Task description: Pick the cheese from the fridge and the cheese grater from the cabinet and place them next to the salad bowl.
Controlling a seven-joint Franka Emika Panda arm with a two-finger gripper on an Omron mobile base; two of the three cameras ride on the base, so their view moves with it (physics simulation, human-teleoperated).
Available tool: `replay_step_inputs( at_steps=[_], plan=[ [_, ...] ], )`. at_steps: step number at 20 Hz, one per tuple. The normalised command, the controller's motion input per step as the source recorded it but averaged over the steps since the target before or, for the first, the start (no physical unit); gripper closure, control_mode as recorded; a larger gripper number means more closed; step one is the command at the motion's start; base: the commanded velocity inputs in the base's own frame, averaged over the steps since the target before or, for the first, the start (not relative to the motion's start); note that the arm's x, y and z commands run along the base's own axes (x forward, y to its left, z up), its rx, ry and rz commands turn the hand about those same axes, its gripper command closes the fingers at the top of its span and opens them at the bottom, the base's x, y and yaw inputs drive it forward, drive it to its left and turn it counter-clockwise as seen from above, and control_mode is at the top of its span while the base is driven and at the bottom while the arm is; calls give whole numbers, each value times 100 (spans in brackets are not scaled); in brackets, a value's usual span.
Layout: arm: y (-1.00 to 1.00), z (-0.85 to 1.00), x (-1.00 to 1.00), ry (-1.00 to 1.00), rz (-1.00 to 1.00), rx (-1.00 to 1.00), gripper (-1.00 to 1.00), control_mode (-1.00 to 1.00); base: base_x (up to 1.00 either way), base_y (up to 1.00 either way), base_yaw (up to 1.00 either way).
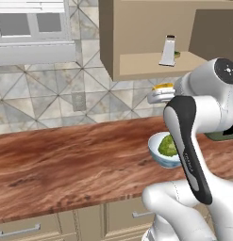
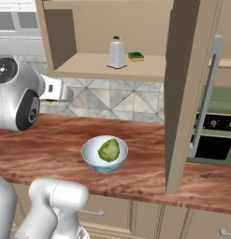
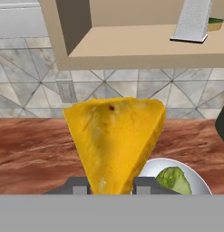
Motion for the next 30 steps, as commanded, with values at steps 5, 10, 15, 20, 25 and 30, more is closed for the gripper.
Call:
replay_step_inputs(
  at_steps=[5, 10, 15, 20, 25, 30],
  plan=[
    [0, 0, 0, 0, 0, 0, 100, 100, 41, 25, 3],
    [0, 0, 0, 0, 0, 0, 100, 100, 51, 22, 2],
    [0, 0, 0, 0, 0, 0, 100, 100, 39, 18, 1],
    [0, 0, 0, 0, 0, 0, 100, 100, 0, 0, 0],
    [0, 0, 0, 0, 0, 0, 100, 100, 0, 0, 0],
    [0, 0, 0, 0, 0, 0, 100, 100, 0, 0, 0]
  ],
)
